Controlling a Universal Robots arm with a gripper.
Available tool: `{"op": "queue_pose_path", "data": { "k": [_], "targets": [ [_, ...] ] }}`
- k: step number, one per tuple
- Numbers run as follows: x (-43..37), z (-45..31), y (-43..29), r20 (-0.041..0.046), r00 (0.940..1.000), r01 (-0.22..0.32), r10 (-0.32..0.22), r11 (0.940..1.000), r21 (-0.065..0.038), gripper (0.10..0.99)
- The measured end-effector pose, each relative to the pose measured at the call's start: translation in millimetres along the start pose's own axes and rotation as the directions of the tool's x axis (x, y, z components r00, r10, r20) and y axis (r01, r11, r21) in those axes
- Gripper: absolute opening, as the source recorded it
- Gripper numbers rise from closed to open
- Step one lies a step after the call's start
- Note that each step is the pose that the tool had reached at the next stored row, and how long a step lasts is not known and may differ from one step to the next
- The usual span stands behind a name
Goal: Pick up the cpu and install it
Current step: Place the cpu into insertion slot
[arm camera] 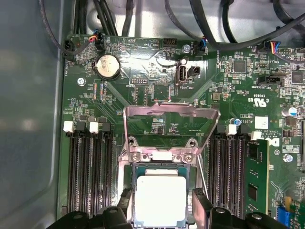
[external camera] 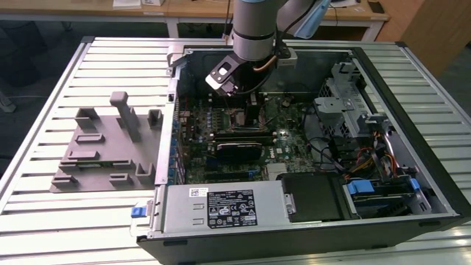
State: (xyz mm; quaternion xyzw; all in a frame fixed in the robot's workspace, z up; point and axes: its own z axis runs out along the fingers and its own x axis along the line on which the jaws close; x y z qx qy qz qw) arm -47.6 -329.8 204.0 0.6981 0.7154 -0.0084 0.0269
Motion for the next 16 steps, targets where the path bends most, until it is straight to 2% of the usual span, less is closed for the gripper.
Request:
{"op": "queue_pose_path", "data": {
  "k": [4, 5, 6, 7, 8, 11, 12, 14, 15, 16],
  "targets": [
    [0.0, -0.1, 0.0, 0.0001, 1.0000, 0.000, 0.000, 1.0000, 0.000, 0.592],
    [0.0, -0.1, 0.0, 0.0001, 1.0000, 0.000, 0.000, 1.0000, 0.000, 0.529],
    [0.0, -0.1, 0.0, 0.0001, 1.0000, 0.000, 0.000, 1.0000, 0.000, 0.529],
    [0.0, -0.2, 0.0, 0.0002, 1.0000, 0.000, 0.000, 1.0000, 0.000, 0.471],
    [0.0, -0.2, 0.0, 0.0001, 1.0000, 0.000, 0.000, 1.0000, 0.000, 0.471],
    [0.0, -0.2, 0.0, 0.0002, 1.0000, 0.000, 0.000, 1.0000, 0.000, 0.294],
    [0.0, -0.2, 0.0, 0.0001, 1.0000, 0.000, 0.000, 1.0000, 0.000, 0.294],
    [0.0, -0.3, 0.0, 0.0002, 1.0000, 0.000, 0.000, 1.0000, 0.000, 0.176],
    [0.0, -0.3, 0.0, 0.0002, 1.0000, 0.000, 0.000, 1.0000, 0.000, 0.176],
    [0.0, -0.3, 0.0, 0.0001, 1.0000, 0.000, 0.000, 1.0000, 0.000, 0.118]
  ]
}}
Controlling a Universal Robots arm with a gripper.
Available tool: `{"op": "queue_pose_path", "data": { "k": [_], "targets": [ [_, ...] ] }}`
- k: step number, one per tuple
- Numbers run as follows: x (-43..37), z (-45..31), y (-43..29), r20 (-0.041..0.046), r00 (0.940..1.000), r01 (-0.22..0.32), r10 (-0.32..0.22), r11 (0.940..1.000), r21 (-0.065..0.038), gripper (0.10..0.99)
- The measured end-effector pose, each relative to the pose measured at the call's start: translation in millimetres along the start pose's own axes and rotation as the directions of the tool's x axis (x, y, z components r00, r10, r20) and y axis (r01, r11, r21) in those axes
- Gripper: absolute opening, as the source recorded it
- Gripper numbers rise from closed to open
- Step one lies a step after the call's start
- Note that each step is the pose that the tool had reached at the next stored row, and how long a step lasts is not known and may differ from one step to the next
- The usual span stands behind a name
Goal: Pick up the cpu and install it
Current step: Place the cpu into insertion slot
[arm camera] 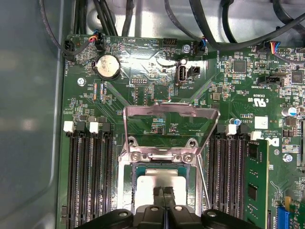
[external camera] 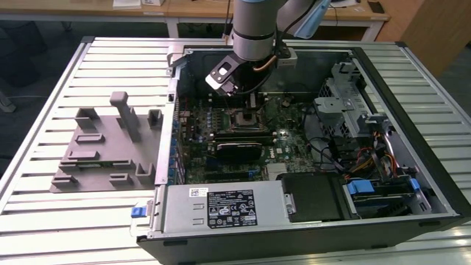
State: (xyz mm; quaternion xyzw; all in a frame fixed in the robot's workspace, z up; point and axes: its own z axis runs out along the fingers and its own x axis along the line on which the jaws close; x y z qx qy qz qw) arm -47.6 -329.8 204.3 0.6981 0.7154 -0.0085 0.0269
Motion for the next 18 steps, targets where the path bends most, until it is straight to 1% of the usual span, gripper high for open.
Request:
{"op": "queue_pose_path", "data": {
  "k": [1, 18],
  "targets": [
    [0.0, 0.0, 0.0, 0.0000, 1.0000, 0.000, 0.000, 1.0000, 0.000, 0.106],
    [-0.1, -0.9, -0.1, -0.0004, 1.0000, 0.000, 0.000, 1.0000, 0.000, 0.106]
  ]
}}
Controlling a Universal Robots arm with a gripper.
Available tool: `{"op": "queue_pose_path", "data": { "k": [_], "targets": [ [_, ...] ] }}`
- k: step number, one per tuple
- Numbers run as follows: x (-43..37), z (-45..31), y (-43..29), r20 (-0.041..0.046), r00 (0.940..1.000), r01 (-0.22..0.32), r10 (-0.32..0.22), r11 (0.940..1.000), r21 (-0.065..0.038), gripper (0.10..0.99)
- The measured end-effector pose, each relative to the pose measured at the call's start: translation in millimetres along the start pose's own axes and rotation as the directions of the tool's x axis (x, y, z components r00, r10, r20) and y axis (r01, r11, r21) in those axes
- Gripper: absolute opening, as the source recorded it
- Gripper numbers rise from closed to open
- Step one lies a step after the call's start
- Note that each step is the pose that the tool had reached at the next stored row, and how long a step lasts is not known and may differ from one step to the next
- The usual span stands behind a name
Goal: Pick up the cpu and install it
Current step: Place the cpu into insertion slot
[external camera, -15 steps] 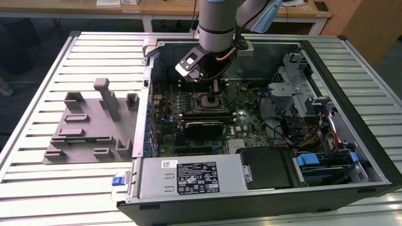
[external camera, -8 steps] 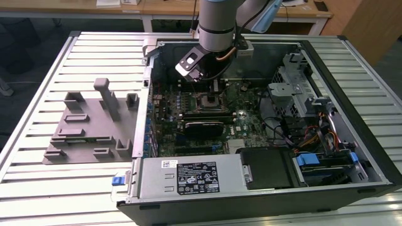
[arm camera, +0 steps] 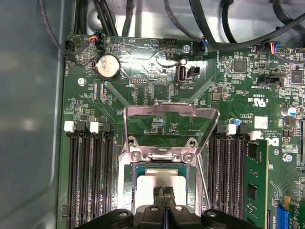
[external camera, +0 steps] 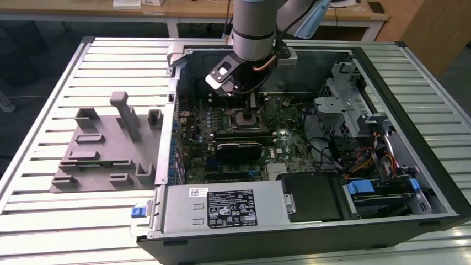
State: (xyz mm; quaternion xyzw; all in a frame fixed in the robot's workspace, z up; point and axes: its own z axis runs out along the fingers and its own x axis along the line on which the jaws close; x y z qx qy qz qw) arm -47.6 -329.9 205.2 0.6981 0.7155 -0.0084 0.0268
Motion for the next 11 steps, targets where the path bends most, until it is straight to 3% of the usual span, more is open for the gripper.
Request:
{"op": "queue_pose_path", "data": {
  "k": [11],
  "targets": [
    [-1.3, -27.0, 0.7, -0.0002, 1.0000, 0.000, 0.000, 1.0000, 0.000, 0.106]
  ]
}}
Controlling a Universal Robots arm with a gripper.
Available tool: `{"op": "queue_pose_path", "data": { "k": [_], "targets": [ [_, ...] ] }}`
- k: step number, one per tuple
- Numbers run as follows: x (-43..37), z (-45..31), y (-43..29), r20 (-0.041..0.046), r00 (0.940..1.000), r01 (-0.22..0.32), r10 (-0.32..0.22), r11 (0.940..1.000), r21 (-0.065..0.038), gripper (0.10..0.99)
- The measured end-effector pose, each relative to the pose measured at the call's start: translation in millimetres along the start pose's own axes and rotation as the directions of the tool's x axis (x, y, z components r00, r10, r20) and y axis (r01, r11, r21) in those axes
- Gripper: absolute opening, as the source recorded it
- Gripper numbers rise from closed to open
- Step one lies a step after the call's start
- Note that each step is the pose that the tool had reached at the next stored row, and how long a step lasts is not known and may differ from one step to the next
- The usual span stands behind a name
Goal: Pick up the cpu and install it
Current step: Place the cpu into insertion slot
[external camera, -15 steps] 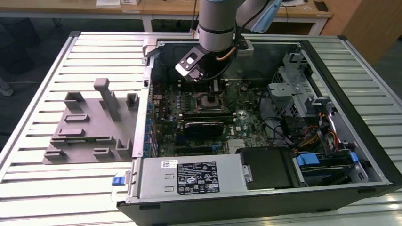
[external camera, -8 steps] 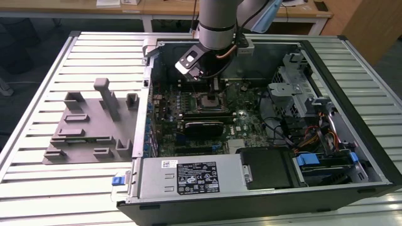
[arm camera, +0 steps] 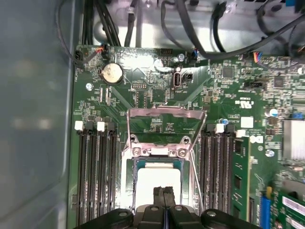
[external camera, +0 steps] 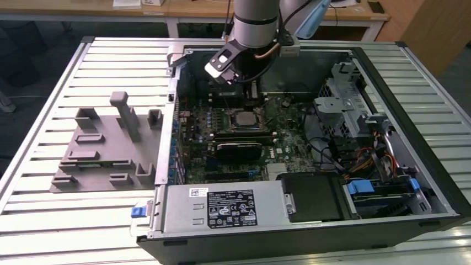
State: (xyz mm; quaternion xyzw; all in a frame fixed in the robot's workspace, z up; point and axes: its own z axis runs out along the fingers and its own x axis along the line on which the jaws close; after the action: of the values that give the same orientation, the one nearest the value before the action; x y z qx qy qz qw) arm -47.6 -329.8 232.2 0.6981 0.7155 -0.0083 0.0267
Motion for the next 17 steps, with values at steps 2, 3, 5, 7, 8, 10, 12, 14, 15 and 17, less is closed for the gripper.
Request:
{"op": "queue_pose_path", "data": {
  "k": [2, 3, 5, 7, 8, 10, 12, 14, 15, 17],
  "targets": [
    [-0.3, -5.1, 0.1, 0.0000, 1.0000, 0.000, 0.000, 1.0000, 0.000, 0.106],
    [-0.4, -6.9, 0.2, 0.0000, 1.0000, 0.000, 0.000, 1.0000, 0.000, 0.106],
    [-0.4, -7.9, 0.2, -0.0001, 1.0000, 0.000, 0.000, 1.0000, 0.000, 0.106],
    [-0.4, -7.9, 0.2, -0.0007, 1.0000, 0.000, 0.000, 1.0000, 0.000, 0.106],
    [-0.4, -8.0, 0.2, -0.0012, 1.0000, 0.000, 0.000, 1.0000, 0.000, 0.106],
    [-0.4, -8.0, 0.2, -0.0024, 1.0000, 0.000, 0.000, 1.0000, 0.000, 0.106],
    [-0.4, -8.0, 0.2, -0.0038, 1.0000, 0.000, 0.000, 1.0000, 0.000, 0.106],
    [-0.4, -8.0, 0.2, -0.0051, 1.0000, 0.000, 0.000, 1.0000, 0.000, 0.106],
    [-0.4, -8.0, 0.2, -0.0058, 1.0000, 0.000, 0.000, 1.0000, 0.000, 0.106],
    [-0.4, -8.0, 0.2, -0.0071, 1.0000, 0.000, 0.000, 1.0000, 0.000, 0.106]
  ]
}}
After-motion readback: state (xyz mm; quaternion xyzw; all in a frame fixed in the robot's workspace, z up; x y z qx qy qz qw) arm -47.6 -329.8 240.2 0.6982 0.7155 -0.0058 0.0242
